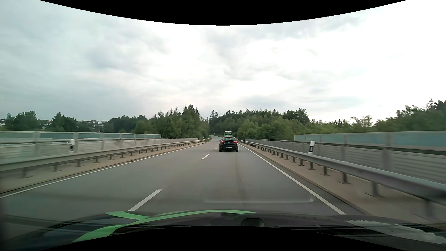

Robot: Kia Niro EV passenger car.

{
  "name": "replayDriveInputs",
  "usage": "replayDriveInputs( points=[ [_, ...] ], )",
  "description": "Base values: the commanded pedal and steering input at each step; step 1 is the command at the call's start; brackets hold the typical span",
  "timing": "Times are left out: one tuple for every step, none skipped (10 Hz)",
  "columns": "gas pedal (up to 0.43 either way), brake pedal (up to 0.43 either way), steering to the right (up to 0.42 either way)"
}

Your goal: Follow the waypoints while adhering to traffic rules and regulations

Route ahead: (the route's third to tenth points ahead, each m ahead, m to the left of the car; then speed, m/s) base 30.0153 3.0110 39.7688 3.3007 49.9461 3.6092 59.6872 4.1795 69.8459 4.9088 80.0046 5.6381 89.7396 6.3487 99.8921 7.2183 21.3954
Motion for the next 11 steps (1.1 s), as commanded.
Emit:
replayDriveInputs(
  points=[
    [0.118, 0.000, -0.005],
    [0.130, 0.000, -0.005],
    [0.138, 0.000, -0.005],
    [0.138, 0.000, -0.005],
    [0.157, 0.000, -0.005],
    [0.169, 0.000, -0.005],
    [0.177, 0.000, -0.005],
    [0.177, 0.000, -0.005],
    [0.138, 0.000, -0.005],
    [0.118, 0.000, -0.005],
    [0.098, 0.000, -0.005]
  ],
)
